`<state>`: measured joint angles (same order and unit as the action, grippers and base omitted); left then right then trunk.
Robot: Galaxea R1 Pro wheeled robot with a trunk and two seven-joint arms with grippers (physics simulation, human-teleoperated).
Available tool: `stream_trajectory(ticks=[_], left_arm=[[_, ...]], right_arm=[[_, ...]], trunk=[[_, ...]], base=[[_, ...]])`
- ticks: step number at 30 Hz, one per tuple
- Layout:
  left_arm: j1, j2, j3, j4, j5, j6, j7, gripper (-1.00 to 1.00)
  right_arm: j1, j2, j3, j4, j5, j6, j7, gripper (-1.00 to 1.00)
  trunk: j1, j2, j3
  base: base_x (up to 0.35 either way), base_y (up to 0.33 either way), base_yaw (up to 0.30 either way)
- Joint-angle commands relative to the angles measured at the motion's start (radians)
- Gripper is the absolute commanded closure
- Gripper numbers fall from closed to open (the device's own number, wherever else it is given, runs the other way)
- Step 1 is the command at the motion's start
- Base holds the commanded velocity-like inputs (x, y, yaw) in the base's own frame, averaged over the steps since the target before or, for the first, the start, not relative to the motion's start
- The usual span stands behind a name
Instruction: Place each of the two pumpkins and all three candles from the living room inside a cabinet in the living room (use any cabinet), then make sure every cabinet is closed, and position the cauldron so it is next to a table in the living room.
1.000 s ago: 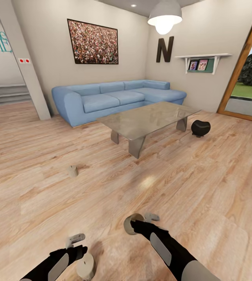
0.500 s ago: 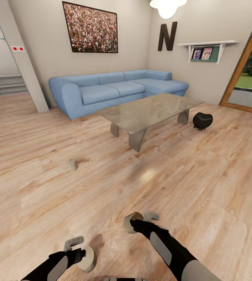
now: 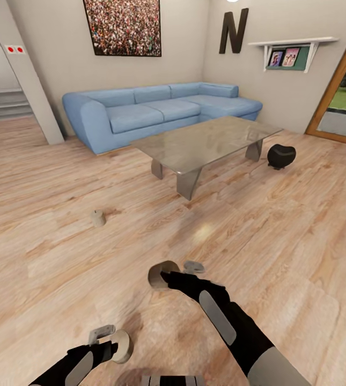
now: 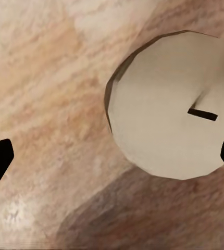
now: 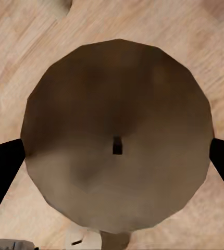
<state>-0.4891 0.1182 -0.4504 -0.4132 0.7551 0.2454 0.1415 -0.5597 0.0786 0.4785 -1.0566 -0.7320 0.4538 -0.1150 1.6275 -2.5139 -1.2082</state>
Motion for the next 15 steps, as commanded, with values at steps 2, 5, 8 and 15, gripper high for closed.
stream_trajectory(ticks=[2, 5, 8, 15], left_arm=[[0.000, 0.001, -0.008, -0.003, 0.010, 0.003, 0.009, -1.00], [0.000, 0.001, -0.008, -0.003, 0.010, 0.003, 0.009, -1.00], [0.000, 0.001, -0.008, -0.003, 0.010, 0.003, 0.009, -1.00], [0.000, 0.001, -0.011, -0.013, 0.011, 0.002, -0.008, -1.00]], right_arm=[[0.000, -0.001, 0.002, -0.054, -0.019, 0.020, -0.011, 1.00], [0.001, -0.001, 0.003, -0.163, -0.040, 0.081, -0.010, 1.00], [0.005, -0.001, 0.002, -0.319, -0.059, 0.168, -0.009, 1.00], [0.007, -0.008, 0.003, -0.403, -0.071, 0.206, -0.010, 1.00]], trunk=[[0.000, 0.000, -0.001], [0.001, -0.001, -0.009], [0.002, -0.001, -0.020], [0.002, -0.001, -0.020]], base=[[0.000, 0.000, 0.000], [0.000, 0.000, 0.000], [0.000, 0.000, 0.000], [0.000, 0.000, 0.000]])
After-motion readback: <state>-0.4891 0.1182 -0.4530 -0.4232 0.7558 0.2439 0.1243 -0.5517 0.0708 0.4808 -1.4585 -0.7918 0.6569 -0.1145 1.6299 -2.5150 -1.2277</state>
